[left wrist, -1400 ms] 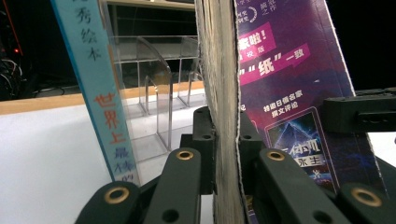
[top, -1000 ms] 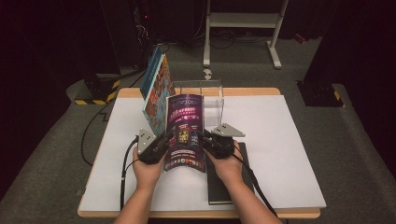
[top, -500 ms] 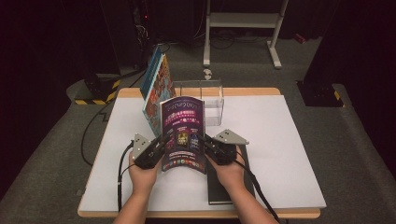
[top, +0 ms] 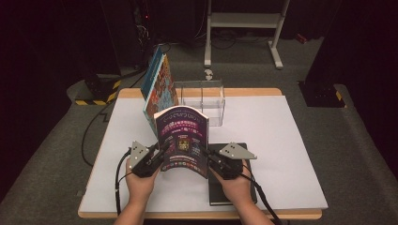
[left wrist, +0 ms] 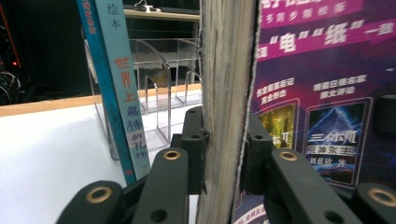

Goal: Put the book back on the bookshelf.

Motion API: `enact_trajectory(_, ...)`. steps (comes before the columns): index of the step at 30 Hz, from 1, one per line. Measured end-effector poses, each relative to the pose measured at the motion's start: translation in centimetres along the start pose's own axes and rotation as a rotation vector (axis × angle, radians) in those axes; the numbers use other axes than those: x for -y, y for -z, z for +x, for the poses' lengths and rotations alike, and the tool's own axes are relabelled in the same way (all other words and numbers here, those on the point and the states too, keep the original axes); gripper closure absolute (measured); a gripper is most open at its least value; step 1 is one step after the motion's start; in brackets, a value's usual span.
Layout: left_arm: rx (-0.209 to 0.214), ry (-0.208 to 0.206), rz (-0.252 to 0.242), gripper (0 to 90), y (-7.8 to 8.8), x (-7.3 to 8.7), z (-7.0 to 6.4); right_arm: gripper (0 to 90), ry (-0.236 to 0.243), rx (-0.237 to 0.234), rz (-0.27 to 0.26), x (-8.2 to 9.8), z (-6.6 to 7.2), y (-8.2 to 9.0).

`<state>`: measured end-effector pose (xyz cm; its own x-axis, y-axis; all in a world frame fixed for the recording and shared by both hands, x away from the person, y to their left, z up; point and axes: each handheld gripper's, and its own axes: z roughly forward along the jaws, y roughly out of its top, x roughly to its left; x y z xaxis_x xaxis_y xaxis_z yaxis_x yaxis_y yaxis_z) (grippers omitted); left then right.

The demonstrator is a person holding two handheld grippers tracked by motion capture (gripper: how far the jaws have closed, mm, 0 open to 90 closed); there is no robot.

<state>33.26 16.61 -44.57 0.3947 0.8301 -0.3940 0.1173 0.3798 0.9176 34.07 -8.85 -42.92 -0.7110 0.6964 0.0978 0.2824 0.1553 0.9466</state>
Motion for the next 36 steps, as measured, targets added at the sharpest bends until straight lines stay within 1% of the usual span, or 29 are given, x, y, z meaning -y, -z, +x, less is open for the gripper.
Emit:
enact_trajectory(3, 0.002, -0.011, 0.003, 71.6, 0.6, 0.1, 0.0, 82.2, 0.001, -0.013, -0.005, 0.3, 0.3, 0.5)
enact_trajectory(6, 0.003, -0.012, 0.003, 68.5, 1.0, 0.2, 0.0, 80.9, 0.008, -0.023, -0.008, 0.6, 0.7, 0.9)
enact_trajectory(12, -0.007, -0.009, -0.004, 57.7, 1.9, 0.4, -0.1, 76.3, 0.015, -0.047, -0.017, 1.0, 1.3, 1.5)
enact_trajectory(15, -0.009, -0.006, -0.012, 53.0, 2.1, 0.5, -0.2, 69.9, 0.015, -0.068, -0.027, 1.1, 1.4, 1.6)
enact_trajectory(19, -0.022, -0.013, -0.004, 50.1, 2.2, 0.6, -0.1, 64.2, 0.02, -0.08, -0.062, 0.2, 1.5, 1.7)
enact_trajectory(20, -0.027, -0.017, 0.002, 49.8, 2.3, 0.7, 0.0, 64.3, 0.023, -0.08, -0.071, -0.2, 1.5, 1.7)
enact_trajectory(21, -0.03, -0.013, 0.002, 49.5, 2.3, 0.8, 0.0, 64.5, 0.028, -0.079, -0.076, -0.5, 1.5, 1.6)
enact_trajectory(22, -0.034, -0.012, 0.004, 49.2, 2.4, 0.8, 0.1, 67.4, 0.032, -0.082, -0.08, -0.8, 1.6, 1.5)
enact_trajectory(23, -0.04, -0.009, 0.004, 49.2, 2.4, 0.8, 0.2, 77.0, 0.041, -0.077, -0.077, -1.0, 1.7, 1.5)
enact_trajectory(24, -0.047, -0.006, 0.002, 49.3, 2.5, 0.8, 0.4, 80.7, 0.05, -0.066, -0.074, -1.1, 1.8, 1.5)
enact_trajectory(25, -0.059, -0.01, 0.001, 49.5, 2.5, 0.8, 0.5, 81.3, 0.056, -0.063, -0.073, -1.2, 1.8, 1.6)
enact_trajectory(26, -0.072, -0.005, -0.001, 50.5, 2.5, 0.8, 0.7, 81.6, 0.058, -0.063, -0.074, -1.1, 1.8, 1.7)
enact_trajectory(28, -0.097, -0.008, 0.001, 54.7, 2.6, 0.8, 1.1, 82.0, 0.07, -0.059, -0.087, -0.9, 1.9, 1.9)
enact_trajectory(31, -0.122, -0.004, 0.008, 57.7, 2.4, 0.9, 1.4, 82.0, 0.072, -0.049, -0.097, -0.7, 2.2, 2.2)
enact_trajectory(34, -0.12, 0.004, 0.024, 62.2, 2.1, 1.1, 1.3, 81.7, 0.066, -0.06, -0.103, -0.6, 2.1, 2.3)
enact_trajectory(36, -0.113, 0.0, 0.033, 65.4, 1.6, 1.3, 1.0, 81.5, 0.062, -0.066, -0.104, -0.5, 2.1, 2.4)
